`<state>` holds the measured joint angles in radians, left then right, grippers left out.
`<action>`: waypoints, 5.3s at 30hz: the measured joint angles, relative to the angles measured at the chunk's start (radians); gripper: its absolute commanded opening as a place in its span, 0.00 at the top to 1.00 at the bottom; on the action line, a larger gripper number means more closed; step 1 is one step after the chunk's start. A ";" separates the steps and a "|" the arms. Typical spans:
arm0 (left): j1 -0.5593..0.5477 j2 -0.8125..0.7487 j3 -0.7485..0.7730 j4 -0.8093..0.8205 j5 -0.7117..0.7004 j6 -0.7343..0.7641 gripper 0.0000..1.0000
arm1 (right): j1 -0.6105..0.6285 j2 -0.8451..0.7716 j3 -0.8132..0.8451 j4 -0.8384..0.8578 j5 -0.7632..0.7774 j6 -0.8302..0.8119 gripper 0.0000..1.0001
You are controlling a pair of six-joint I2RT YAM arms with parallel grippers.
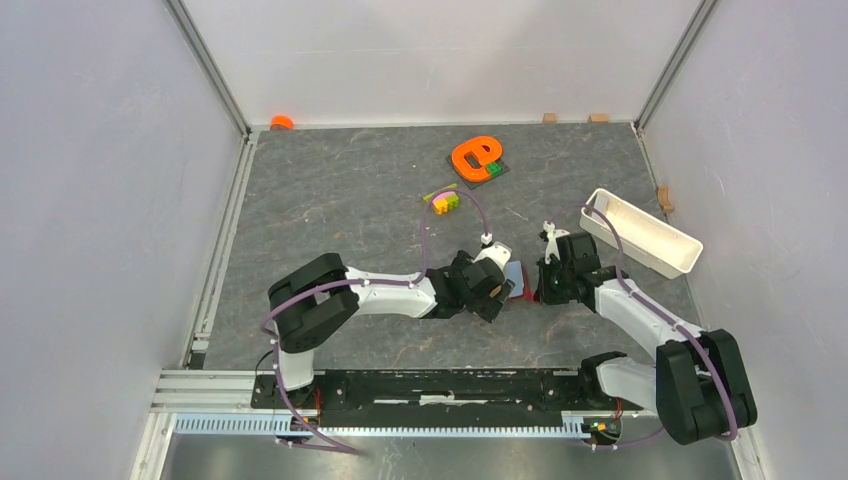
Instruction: Put the credit cards into the card holder
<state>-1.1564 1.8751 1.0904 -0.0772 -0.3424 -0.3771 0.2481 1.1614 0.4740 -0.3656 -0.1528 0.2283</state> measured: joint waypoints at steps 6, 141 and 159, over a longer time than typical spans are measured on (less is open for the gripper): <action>0.010 0.010 0.027 -0.039 0.003 -0.029 0.00 | 0.000 -0.015 -0.014 0.010 -0.006 -0.002 1.00; 0.203 -0.098 -0.194 0.330 0.537 -0.127 0.04 | 0.000 -0.056 -0.032 -0.024 -0.025 -0.010 1.00; 0.174 -0.113 -0.198 0.298 0.486 -0.012 0.02 | -0.001 -0.056 -0.032 -0.024 -0.025 -0.010 1.00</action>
<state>-0.9821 1.7618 0.8928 0.2207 0.1440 -0.3893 0.2474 1.1053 0.4419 -0.3901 -0.1780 0.2184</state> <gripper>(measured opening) 0.978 0.010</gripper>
